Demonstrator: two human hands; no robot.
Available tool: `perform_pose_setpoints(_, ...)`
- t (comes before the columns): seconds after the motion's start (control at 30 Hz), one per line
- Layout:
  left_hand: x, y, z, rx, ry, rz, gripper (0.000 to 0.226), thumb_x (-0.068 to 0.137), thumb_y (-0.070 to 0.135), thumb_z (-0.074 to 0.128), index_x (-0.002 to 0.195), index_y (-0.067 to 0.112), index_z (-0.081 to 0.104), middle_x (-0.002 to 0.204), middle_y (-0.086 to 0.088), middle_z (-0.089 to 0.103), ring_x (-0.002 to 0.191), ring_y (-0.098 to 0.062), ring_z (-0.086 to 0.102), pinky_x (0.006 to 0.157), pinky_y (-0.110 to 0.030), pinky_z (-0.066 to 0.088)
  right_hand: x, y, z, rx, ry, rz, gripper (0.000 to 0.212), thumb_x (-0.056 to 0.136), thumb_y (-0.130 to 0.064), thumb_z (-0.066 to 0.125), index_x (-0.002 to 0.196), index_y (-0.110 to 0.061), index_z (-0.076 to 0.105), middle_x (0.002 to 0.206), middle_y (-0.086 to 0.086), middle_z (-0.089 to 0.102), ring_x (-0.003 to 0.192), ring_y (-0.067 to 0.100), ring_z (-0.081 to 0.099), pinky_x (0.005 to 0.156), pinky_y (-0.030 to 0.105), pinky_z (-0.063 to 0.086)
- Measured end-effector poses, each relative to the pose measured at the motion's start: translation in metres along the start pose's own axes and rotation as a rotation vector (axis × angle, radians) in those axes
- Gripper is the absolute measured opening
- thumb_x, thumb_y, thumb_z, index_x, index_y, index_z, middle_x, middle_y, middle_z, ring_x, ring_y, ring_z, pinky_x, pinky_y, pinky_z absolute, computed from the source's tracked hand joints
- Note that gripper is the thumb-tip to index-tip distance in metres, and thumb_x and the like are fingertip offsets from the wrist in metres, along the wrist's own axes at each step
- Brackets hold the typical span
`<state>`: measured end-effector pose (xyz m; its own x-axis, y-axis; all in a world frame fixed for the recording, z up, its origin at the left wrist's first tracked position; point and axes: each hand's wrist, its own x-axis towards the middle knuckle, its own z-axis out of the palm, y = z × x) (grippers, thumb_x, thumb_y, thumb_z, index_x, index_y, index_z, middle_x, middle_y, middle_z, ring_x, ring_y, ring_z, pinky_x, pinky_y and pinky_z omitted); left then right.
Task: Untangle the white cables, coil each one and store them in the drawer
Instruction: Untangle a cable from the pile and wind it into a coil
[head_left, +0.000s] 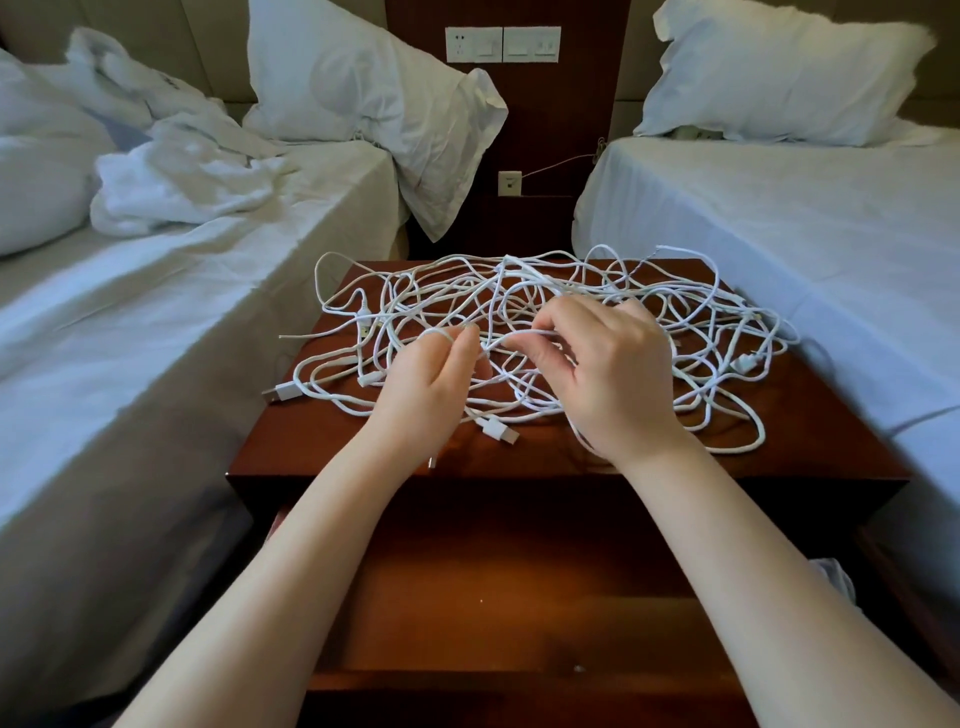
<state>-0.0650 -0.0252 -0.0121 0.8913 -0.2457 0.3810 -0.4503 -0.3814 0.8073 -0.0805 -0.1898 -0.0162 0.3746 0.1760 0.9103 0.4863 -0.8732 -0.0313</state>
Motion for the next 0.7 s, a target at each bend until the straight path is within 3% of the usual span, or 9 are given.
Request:
perform_pose_setpoints(0.07, -0.002, 0.004, -0.003, -0.169, -0.153, -0.08, 0.044, 0.103, 0.024, 0.036, 0.067, 0.007, 0.057, 0.047, 0.01, 0.033, 0.044, -0.007, 0.03, 0.048, -0.021, 0.028, 0.002, 0.001, -0.002, -0.003, 0.056, -0.018, 0.034, 0.092, -0.038, 0.062, 0.075, -0.008, 0.063, 0.067, -0.002, 0.059, 0.056, 0.018, 0.049, 0.062, 0.028, 0.029)
perform_pose_setpoints(0.17, -0.004, 0.006, -0.006, -0.292, -0.433, -0.178, 0.029, 0.091, 0.023, 0.049, 0.065, 0.011, 0.053, 0.051, 0.006, 0.029, 0.048, -0.011, 0.024, 0.045, -0.021, 0.022, 0.003, 0.004, -0.003, 0.028, 0.089, -0.023, 0.03, 0.093, -0.033, 0.061, 0.08, -0.007, 0.067, 0.073, 0.001, 0.061, 0.063, 0.017, 0.05, 0.065, 0.028, 0.03)
perform_pose_setpoints(0.27, -0.007, 0.008, -0.007, -0.391, -0.678, -0.238, 0.024, 0.084, 0.022, 0.045, 0.062, 0.014, 0.051, 0.052, 0.004, 0.028, 0.047, -0.011, 0.022, 0.044, -0.02, 0.018, 0.003, 0.007, -0.001, 0.076, 0.058, -0.018, 0.024, 0.093, -0.026, 0.062, 0.084, -0.005, 0.069, 0.075, 0.004, 0.06, 0.064, 0.017, 0.051, 0.064, 0.029, 0.034)
perform_pose_setpoints(0.37, -0.009, 0.012, -0.008, -0.507, -0.836, -0.244, 0.024, 0.085, 0.022, 0.044, 0.065, 0.011, 0.053, 0.051, 0.003, 0.028, 0.045, -0.01, 0.021, 0.043, -0.021, 0.016, 0.002, 0.005, 0.001, 0.18, -0.019, 0.014, 0.031, 0.097, -0.029, 0.054, 0.086, -0.004, 0.068, 0.076, 0.004, 0.06, 0.065, 0.017, 0.051, 0.062, 0.029, 0.039)
perform_pose_setpoints(0.5, -0.01, 0.015, -0.01, -0.703, -0.957, -0.211, 0.028, 0.087, 0.02, 0.04, 0.068, 0.013, 0.06, 0.05, 0.005, 0.03, 0.043, -0.008, 0.022, 0.043, -0.02, 0.018, -0.006, 0.004, 0.009, 0.226, -0.227, 0.032, 0.033, 0.097, -0.032, 0.046, 0.086, -0.009, 0.067, 0.076, -0.001, 0.058, 0.068, 0.018, 0.054, 0.063, 0.037, 0.044)
perform_pose_setpoints(0.6, -0.009, 0.017, -0.012, -0.887, -1.0, -0.119, 0.026, 0.086, 0.018, 0.04, 0.073, 0.01, 0.061, 0.052, 0.005, 0.029, 0.044, -0.008, 0.023, 0.042, -0.019, 0.02, -0.012, -0.007, 0.016, 0.249, -0.381, -0.014, 0.009, 0.088, -0.018, 0.051, 0.087, -0.018, 0.06, 0.075, -0.013, 0.051, 0.067, 0.008, 0.049, 0.065, 0.038, 0.048)
perform_pose_setpoints(0.7, -0.007, 0.015, -0.013, -1.05, -0.985, -0.043, 0.019, 0.086, 0.015, 0.046, 0.075, 0.008, 0.059, 0.056, 0.001, 0.026, 0.046, -0.008, 0.024, 0.043, -0.018, 0.022, -0.018, -0.016, 0.023, 0.216, -0.65, 0.092, 0.01, 0.087, -0.002, 0.056, 0.089, -0.011, 0.06, 0.082, 0.001, 0.064, 0.078, 0.02, 0.061, 0.074, 0.046, 0.052)
